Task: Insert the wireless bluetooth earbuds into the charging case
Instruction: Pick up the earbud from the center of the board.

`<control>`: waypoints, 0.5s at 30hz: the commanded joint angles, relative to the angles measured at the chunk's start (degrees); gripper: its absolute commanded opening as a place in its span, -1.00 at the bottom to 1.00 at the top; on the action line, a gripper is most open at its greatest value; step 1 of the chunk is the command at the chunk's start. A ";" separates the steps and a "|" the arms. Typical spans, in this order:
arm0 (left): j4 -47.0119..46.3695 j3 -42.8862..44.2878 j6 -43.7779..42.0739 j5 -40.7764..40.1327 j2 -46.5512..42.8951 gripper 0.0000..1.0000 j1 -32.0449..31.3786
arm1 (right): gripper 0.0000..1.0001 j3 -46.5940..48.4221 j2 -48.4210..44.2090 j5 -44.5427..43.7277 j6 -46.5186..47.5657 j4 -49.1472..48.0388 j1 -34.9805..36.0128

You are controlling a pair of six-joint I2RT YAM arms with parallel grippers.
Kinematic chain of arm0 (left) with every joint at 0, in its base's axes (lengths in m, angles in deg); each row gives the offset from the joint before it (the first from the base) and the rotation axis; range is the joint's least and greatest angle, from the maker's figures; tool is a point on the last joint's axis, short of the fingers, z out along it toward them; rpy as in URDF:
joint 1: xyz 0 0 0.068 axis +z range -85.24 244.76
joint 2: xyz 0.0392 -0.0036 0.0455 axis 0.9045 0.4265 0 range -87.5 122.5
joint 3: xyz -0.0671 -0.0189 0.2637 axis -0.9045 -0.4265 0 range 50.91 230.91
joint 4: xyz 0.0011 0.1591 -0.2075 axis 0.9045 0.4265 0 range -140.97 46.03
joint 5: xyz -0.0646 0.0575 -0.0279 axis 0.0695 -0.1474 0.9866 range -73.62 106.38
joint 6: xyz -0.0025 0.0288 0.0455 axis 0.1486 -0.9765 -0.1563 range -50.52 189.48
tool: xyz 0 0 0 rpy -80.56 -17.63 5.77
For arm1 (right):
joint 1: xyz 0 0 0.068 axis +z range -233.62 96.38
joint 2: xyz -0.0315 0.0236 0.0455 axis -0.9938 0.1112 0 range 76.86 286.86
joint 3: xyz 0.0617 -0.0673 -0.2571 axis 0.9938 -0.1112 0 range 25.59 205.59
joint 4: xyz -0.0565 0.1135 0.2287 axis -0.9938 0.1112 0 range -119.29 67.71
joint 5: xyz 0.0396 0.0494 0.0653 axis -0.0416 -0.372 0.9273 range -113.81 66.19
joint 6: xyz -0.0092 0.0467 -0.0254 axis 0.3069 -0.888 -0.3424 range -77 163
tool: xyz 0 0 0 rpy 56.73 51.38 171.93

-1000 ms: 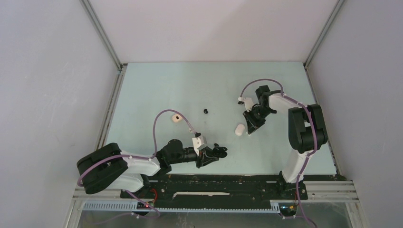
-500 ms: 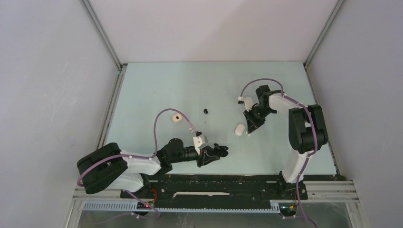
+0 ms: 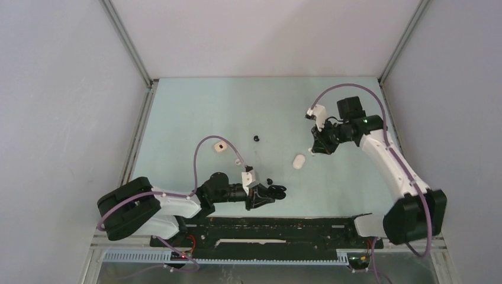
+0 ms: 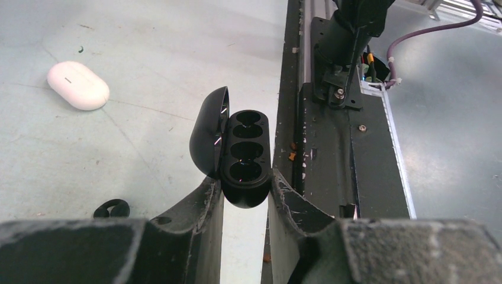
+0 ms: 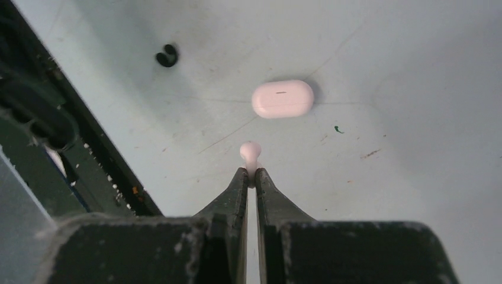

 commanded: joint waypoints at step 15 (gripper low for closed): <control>-11.37 -1.58 -2.74 4.44 -0.35 -0.99 -0.70 | -1.00 9.80 -14.48 7.81 24.51 22.22 14.98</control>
